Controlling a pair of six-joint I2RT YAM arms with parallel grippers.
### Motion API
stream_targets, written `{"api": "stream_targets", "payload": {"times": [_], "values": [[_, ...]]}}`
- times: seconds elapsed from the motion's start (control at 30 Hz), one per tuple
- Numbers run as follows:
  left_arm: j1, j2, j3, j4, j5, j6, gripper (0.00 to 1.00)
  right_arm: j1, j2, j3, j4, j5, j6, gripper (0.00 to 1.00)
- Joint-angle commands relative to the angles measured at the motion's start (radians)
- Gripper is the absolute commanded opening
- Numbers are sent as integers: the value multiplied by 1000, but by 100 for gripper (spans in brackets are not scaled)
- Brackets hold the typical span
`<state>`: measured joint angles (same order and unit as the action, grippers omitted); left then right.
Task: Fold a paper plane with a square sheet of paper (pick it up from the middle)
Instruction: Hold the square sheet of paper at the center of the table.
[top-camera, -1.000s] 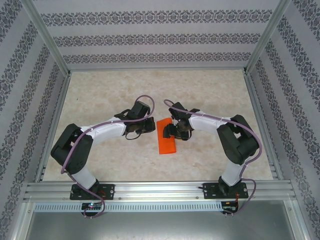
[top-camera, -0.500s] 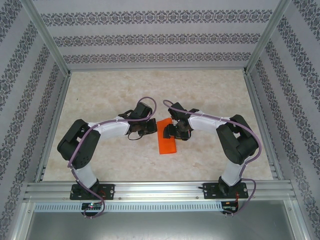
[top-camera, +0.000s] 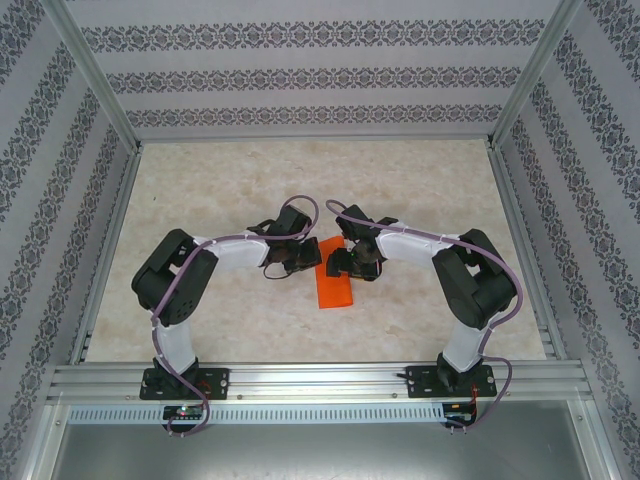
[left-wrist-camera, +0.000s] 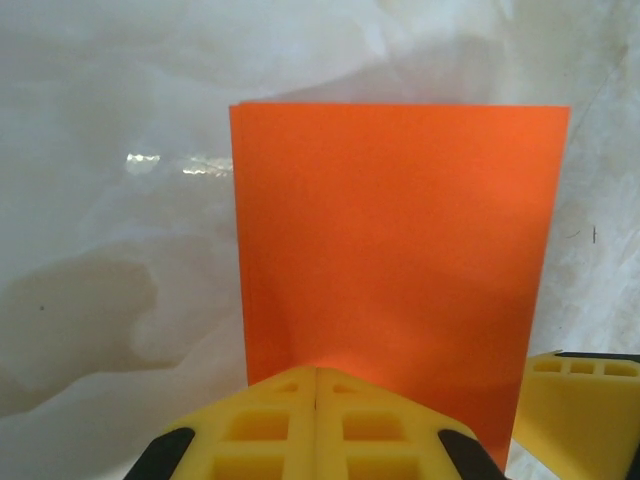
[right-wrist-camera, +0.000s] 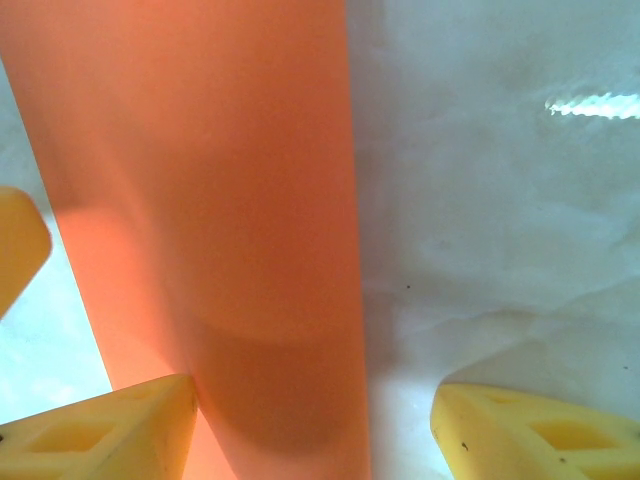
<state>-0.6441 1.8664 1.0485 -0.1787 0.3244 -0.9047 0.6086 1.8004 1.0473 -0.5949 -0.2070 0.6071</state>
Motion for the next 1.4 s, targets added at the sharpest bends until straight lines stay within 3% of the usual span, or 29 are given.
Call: {"api": "stream_targets", "payload": {"times": [0.0,0.63,1.1,1.37], "values": [[-17,32,33,44,37,-35,0,9,116,-69,1,68,-6,68],[-25,51,-2,-14,-11,-19,0,1,41,-59,34,42,-8,67],[-26,15,18,-18,-19,9,0,-1,75,-61,37,29,-26,68],[-25,-157,20,-9,-69,48,32,0,88,-80,45,31,-17,67]]}}
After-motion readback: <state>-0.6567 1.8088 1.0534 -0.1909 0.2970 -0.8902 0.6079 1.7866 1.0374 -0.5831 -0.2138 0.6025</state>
